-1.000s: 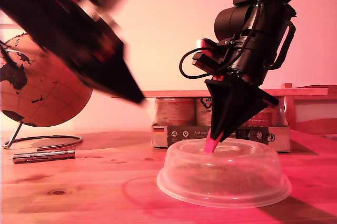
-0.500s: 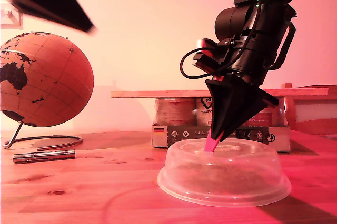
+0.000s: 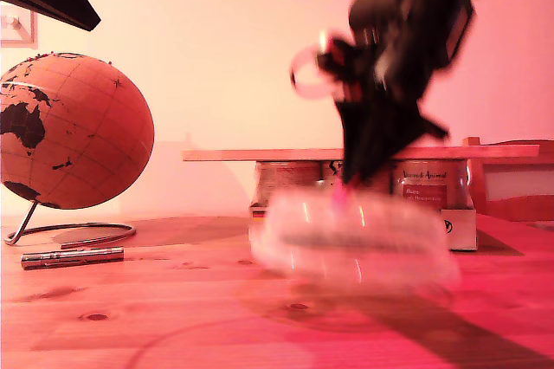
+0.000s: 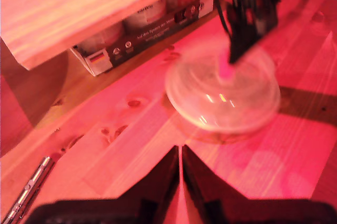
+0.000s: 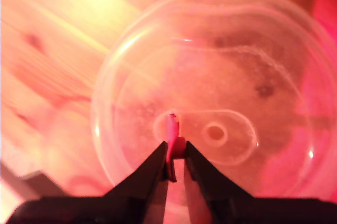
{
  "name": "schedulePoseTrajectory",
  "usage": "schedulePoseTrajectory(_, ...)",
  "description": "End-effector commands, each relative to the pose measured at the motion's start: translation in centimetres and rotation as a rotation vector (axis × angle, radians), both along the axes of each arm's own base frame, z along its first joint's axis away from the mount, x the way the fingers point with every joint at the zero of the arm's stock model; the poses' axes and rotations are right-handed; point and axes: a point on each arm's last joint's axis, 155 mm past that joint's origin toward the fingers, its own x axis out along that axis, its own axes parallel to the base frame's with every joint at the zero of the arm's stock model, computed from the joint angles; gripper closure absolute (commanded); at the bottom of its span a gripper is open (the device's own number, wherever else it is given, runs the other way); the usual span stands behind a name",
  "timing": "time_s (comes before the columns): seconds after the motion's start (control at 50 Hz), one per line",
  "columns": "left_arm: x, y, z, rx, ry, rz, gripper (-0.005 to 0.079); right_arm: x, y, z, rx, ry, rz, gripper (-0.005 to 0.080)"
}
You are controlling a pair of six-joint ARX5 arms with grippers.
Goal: Pick up the plastic microwave lid and place it on the shelf behind you
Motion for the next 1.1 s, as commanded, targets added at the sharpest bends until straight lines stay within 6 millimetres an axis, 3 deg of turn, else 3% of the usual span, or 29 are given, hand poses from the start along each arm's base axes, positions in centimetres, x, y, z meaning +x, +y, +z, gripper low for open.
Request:
schedulePoseTrajectory(0.0, 0.0, 0.1, -0.8, 0.003, 0.017, 0.007, 0.0764, 0.3, 0.1, 1.4, 0.005, -0.012, 0.001, 0.0765)
schedulePoseTrajectory(0.54, 1.0, -0.5, 1.0, -0.05, -0.048, 0.012, 0.0764, 3.4, 0.7, 11.9, 0.042, -0.204, -0.017, 0.0765)
schedulePoseTrajectory(0.8, 1.3, -0.9, 1.9, -0.091, -0.066, 0.012, 0.0764, 6.5, 0.1, 14.9, 0.036, -0.357, -0.068, 0.0765)
schedulePoseTrajectory(1.08, 1.3, -1.0, 2.1, -0.096, -0.072, 0.009, 0.0764, 10.5, -1.4, 17.0, 0.052, -0.5, -0.156, 0.0765)
